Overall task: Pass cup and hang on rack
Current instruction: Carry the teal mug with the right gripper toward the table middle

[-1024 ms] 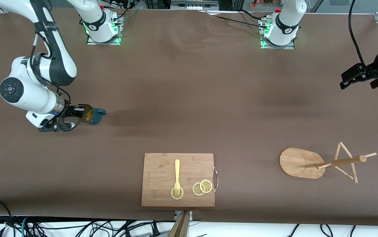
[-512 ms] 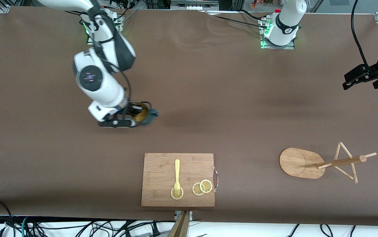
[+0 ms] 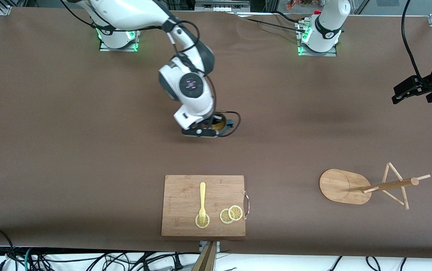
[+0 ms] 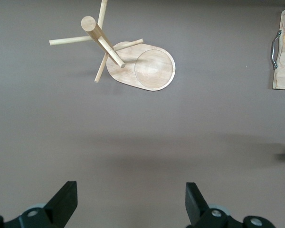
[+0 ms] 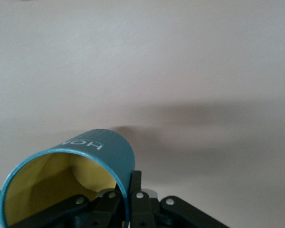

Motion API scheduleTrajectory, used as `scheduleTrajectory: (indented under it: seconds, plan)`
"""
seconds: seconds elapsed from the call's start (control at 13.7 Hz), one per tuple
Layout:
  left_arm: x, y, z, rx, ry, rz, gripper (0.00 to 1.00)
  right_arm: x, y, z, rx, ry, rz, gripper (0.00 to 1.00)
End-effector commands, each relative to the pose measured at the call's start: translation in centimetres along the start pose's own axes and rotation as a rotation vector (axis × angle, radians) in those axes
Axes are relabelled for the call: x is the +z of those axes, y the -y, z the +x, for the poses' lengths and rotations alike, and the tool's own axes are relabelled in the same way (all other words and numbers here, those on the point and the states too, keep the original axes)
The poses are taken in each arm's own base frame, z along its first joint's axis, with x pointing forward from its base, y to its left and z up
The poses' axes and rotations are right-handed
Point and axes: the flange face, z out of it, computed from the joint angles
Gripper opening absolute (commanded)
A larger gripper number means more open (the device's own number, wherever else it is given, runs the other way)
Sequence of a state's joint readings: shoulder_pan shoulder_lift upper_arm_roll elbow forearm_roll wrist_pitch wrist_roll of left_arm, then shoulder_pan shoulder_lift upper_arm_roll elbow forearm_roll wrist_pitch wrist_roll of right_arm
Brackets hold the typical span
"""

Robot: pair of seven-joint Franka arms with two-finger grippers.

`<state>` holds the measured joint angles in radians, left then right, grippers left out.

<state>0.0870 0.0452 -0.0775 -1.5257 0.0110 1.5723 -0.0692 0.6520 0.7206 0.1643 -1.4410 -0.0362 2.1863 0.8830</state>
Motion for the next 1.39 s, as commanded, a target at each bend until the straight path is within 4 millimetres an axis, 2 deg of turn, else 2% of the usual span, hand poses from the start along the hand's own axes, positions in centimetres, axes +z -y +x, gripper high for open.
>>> scheduleTrajectory:
  seconds: [0.0, 0.37, 0.59, 0.66, 0.73, 0.8, 0.95, 1.1, 1.32]
  plan:
    - [-0.7, 0.2, 0.3, 0.005, -0.012, -0.011, 1.00, 1.9, 2.6, -1.2, -0.024, -0.049, 0.001, 0.00]
    - [-0.7, 0.1, 0.3, 0.003, -0.012, -0.014, 1.00, 4.9, 2.7, -1.8, -0.027, -0.034, -0.013, 0.00]
    - [-0.7, 0.1, 0.3, 0.003, -0.011, -0.017, 1.00, 4.9, 2.8, -1.7, 0.029, -0.036, 0.000, 0.00]
    - [-0.7, 0.1, 0.3, 0.002, -0.011, -0.016, 1.00, 5.0, 3.0, -1.9, 0.074, -0.036, 0.001, 0.09]
    - [-0.7, 0.0, 0.3, 0.003, -0.011, -0.016, 1.00, 5.0, 3.2, -2.2, 0.088, -0.038, 0.000, 0.67]
    - [-0.7, 0.1, 0.3, 0.003, -0.012, -0.014, 1.00, 4.8, 3.7, -2.8, 0.070, -0.044, -0.004, 1.00]
    - [-0.7, 0.3, 0.3, -0.001, -0.012, -0.014, 1.00, 3.4, 3.5, -2.3, 0.074, -0.046, 0.010, 1.00]
    - [-0.5, 0.3, 0.4, -0.001, -0.010, -0.013, 1.00, -0.5, 3.7, -2.1, 0.074, -0.068, 0.031, 1.00]
    - [-0.3, 0.4, 0.5, -0.009, -0.007, -0.008, 1.00, -7.8, 1.6, -0.6, 0.104, -0.079, 0.016, 1.00]
